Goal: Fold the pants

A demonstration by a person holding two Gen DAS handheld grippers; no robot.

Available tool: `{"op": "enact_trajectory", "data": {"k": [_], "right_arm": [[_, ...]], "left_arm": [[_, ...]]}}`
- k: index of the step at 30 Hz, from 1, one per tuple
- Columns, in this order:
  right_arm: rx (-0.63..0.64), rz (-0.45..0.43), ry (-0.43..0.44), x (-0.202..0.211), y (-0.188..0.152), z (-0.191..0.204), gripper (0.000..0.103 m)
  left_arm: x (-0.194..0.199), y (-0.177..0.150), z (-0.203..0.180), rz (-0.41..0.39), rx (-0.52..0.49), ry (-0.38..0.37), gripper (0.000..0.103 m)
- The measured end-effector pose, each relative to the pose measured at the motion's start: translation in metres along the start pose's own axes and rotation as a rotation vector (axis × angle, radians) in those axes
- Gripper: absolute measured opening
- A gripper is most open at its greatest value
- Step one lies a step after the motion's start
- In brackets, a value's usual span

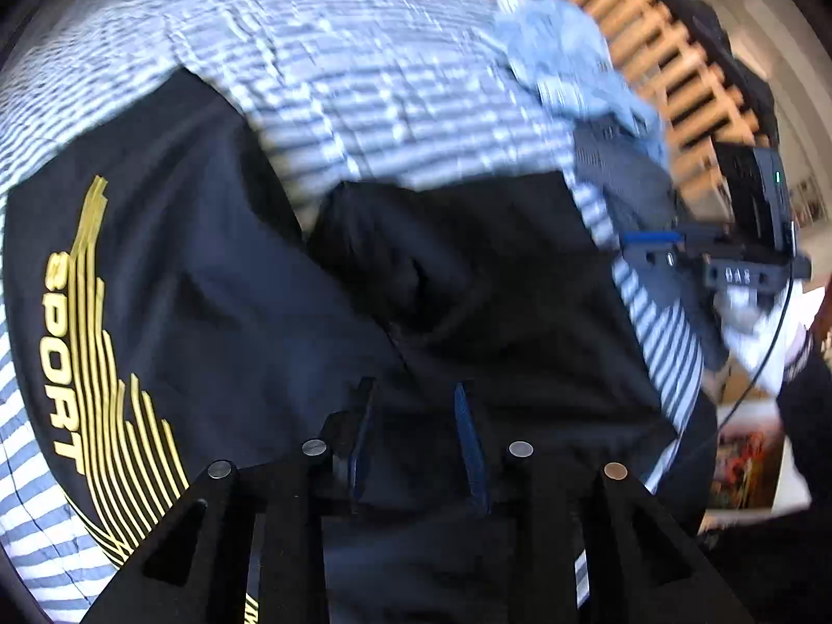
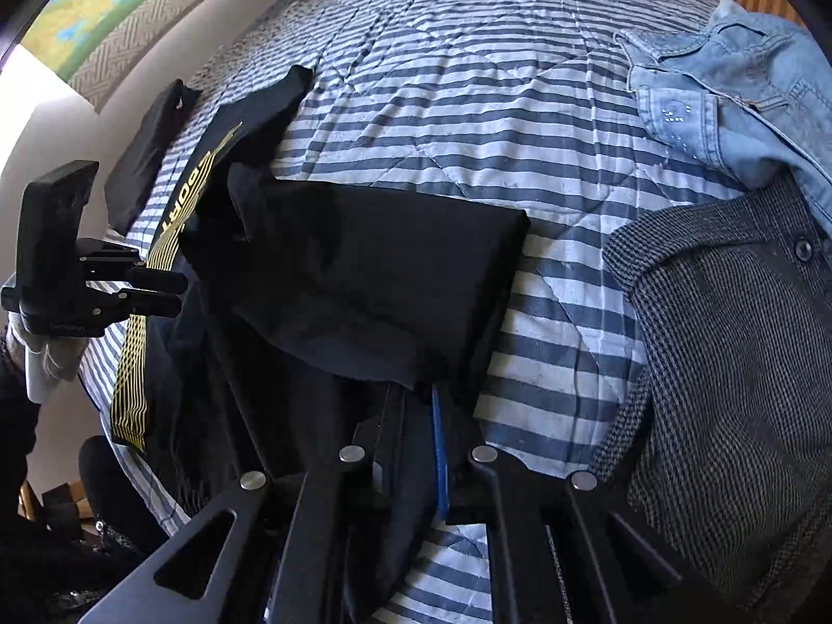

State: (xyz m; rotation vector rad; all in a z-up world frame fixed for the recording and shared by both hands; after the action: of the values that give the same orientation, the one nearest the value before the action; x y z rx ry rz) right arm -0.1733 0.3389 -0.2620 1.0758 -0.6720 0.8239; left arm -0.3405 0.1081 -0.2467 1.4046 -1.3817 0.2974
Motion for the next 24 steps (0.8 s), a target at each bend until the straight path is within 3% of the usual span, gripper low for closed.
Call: {"op": "enact_trajectory", "data": {"k": [1, 2, 4, 7, 13, 16, 18, 20, 21, 22, 23, 24], "right_arm": [[-0.044, -0.031, 0.009, 0.004, 0.006, -0.004, 0.024], [-0.087, -0.059, 0.018, 0.008, 0.013, -0.009, 0.033], [-0.165, -0.110, 0.029, 0.009, 0.029, -0.019, 0.036], [-0.207, -0.103, 0.002, -0.005, 0.043, -0.027, 0.036], [-0.159, -0.087, 0.108, -0.008, 0.030, -0.010, 0.036], [-0.097, -0.045, 0.123, -0.009, 0.010, 0.003, 0.036], [-0.066, -0.010, 0.104, -0.015, 0.000, 0.007, 0.036], [-0.036, 0.015, 0.104, -0.021, -0.008, 0.015, 0.036], [-0.012, 0.024, 0.099, -0.023, -0.012, 0.018, 0.035], [0.020, 0.031, 0.081, -0.024, -0.014, 0.022, 0.027], [0.062, 0.036, 0.054, -0.024, -0.017, 0.023, 0.009], [0.097, 0.055, 0.042, -0.024, -0.020, 0.025, 0.003]], "left_arm": [[-0.001, 0.008, 0.003, -0.028, 0.016, 0.016, 0.040], [-0.002, 0.018, 0.006, -0.052, 0.038, 0.039, 0.055], [-0.009, 0.032, 0.014, -0.072, 0.102, 0.044, 0.069], [-0.027, 0.041, 0.014, -0.049, 0.168, 0.013, 0.068], [-0.026, 0.026, -0.004, -0.026, 0.070, -0.008, 0.069], [-0.035, 0.016, -0.010, -0.001, 0.022, 0.031, 0.067], [-0.040, 0.014, -0.013, 0.004, -0.016, 0.055, 0.056], [-0.045, 0.012, -0.014, 0.021, -0.048, 0.086, 0.014], [-0.047, 0.010, -0.015, 0.035, -0.060, 0.090, 0.009], [-0.046, 0.009, -0.016, 0.037, -0.076, 0.093, 0.007], [-0.045, 0.010, -0.018, 0.030, -0.096, 0.099, 0.005], [-0.041, 0.012, -0.018, 0.021, -0.111, 0.101, 0.005]]}}
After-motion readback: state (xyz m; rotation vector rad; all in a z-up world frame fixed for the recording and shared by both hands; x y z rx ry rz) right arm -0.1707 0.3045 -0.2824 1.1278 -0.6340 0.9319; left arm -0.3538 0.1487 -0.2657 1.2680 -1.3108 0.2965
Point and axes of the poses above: each gripper's, at about its wrist camera, not at the fingertips, and x roughly against the way its jaws point, z to its left, y to its top, the point moved 8 cm from there along -x, roughly the way its jaws point, and after that the axes turned 15 degrees about -z, right-handed, at the moved point
